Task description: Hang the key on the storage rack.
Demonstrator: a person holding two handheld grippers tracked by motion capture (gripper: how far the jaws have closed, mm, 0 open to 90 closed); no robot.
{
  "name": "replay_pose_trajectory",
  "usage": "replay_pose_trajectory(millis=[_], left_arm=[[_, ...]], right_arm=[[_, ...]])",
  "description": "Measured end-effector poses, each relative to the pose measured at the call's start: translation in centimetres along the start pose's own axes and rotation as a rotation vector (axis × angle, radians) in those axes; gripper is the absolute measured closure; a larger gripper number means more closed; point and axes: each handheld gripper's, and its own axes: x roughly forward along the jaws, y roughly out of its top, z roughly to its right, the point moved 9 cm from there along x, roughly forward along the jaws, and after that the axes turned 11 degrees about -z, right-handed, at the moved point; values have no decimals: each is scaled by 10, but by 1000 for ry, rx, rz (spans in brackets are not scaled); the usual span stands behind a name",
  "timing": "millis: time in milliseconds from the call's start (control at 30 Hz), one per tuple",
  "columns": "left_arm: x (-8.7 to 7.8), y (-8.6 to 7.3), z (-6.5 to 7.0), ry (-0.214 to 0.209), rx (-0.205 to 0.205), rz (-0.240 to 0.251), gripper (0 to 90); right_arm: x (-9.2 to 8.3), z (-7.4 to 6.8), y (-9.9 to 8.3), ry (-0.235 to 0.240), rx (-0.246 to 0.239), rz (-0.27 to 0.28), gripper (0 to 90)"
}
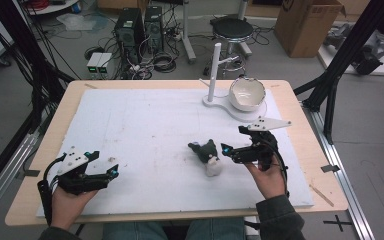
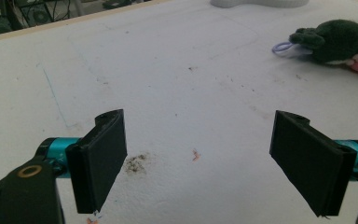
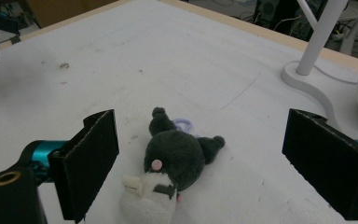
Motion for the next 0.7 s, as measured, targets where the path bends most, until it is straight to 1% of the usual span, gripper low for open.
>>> replay_pose_trajectory(millis=[267,367,533,600,700], left_arm=[[0,0,1,0,-1,0,190],[0,0,1,-1,-2,0,190],[1,0,1,0,10,-6,190],[1,0,2,-1,6,-3,190],[1,0,2,-2,4,-1,190]], right_arm=[[16,-9,-1,10,-13,-30,98],[24,-13,-4,19,-16,-52,98],[36,-18,-9,31,-10,-93,100],[41,-19,-10,32,-15,-104,136],[47,-22,-11,33,-17,-124,140]])
